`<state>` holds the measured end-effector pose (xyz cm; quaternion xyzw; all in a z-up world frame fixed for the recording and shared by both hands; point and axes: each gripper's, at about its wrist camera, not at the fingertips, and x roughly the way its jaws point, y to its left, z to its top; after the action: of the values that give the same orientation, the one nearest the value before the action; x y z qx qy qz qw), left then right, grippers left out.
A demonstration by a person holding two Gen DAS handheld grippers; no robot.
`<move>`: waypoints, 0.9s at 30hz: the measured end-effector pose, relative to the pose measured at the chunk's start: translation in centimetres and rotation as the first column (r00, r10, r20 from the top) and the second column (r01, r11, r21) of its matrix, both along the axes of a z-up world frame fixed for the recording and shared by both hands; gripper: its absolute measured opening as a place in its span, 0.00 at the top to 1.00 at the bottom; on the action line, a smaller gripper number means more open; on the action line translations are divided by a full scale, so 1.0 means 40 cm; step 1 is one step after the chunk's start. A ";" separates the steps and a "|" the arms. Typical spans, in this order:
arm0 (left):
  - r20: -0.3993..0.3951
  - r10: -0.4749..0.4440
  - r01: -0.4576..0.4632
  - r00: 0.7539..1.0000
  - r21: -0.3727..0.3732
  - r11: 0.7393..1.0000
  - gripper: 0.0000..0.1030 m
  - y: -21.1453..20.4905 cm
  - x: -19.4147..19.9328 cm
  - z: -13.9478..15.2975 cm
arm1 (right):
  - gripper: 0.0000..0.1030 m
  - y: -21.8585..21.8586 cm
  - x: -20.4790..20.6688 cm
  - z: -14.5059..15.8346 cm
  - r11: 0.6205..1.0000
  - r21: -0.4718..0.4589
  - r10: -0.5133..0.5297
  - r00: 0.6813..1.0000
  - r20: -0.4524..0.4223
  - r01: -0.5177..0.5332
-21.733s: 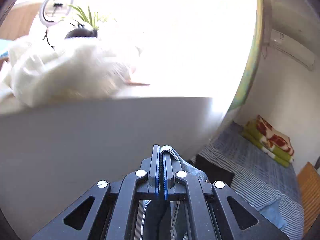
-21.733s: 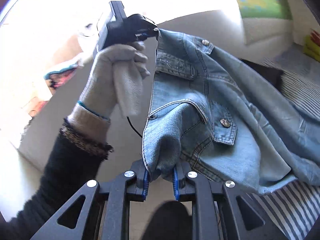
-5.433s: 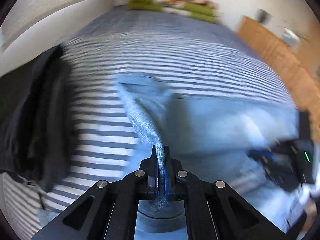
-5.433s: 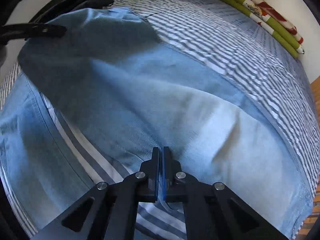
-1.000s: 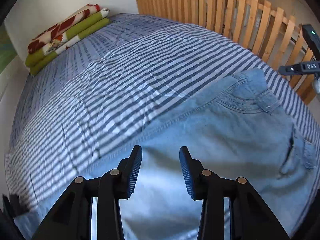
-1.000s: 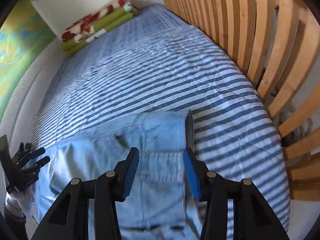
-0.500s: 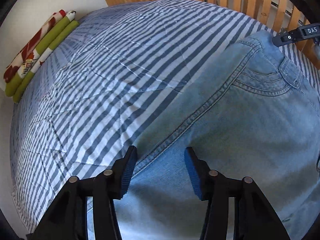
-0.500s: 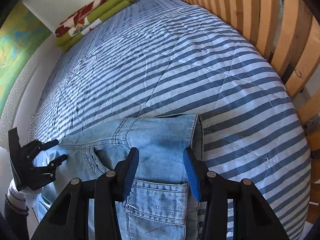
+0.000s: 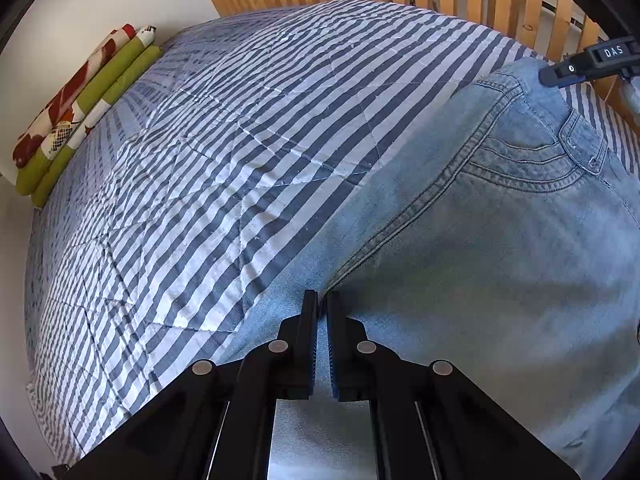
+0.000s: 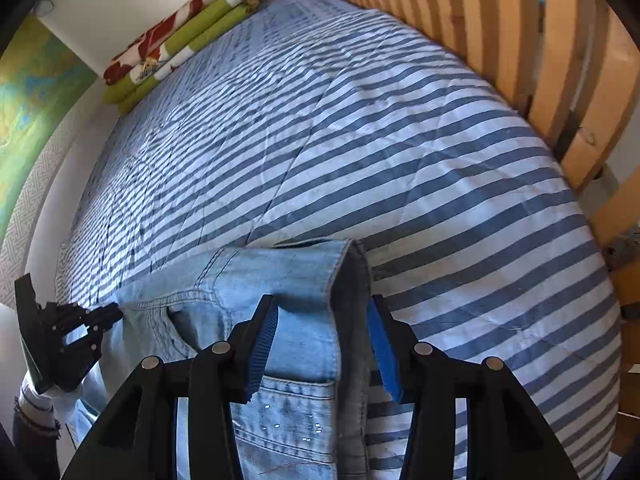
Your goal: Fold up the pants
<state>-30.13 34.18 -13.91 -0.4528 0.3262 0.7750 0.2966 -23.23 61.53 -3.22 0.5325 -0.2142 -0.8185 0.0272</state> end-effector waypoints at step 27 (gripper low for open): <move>-0.166 0.099 -0.121 0.981 -0.122 0.985 0.93 0.078 -0.142 -0.053 | 0.94 -0.091 -0.177 -0.035 0.893 0.450 -0.035 0.998 0.052 0.008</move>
<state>-35.80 37.31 -16.02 -0.4254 0.3736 0.8007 0.1957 -30.31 57.90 -4.62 0.5455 -0.0258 -0.8302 -0.1118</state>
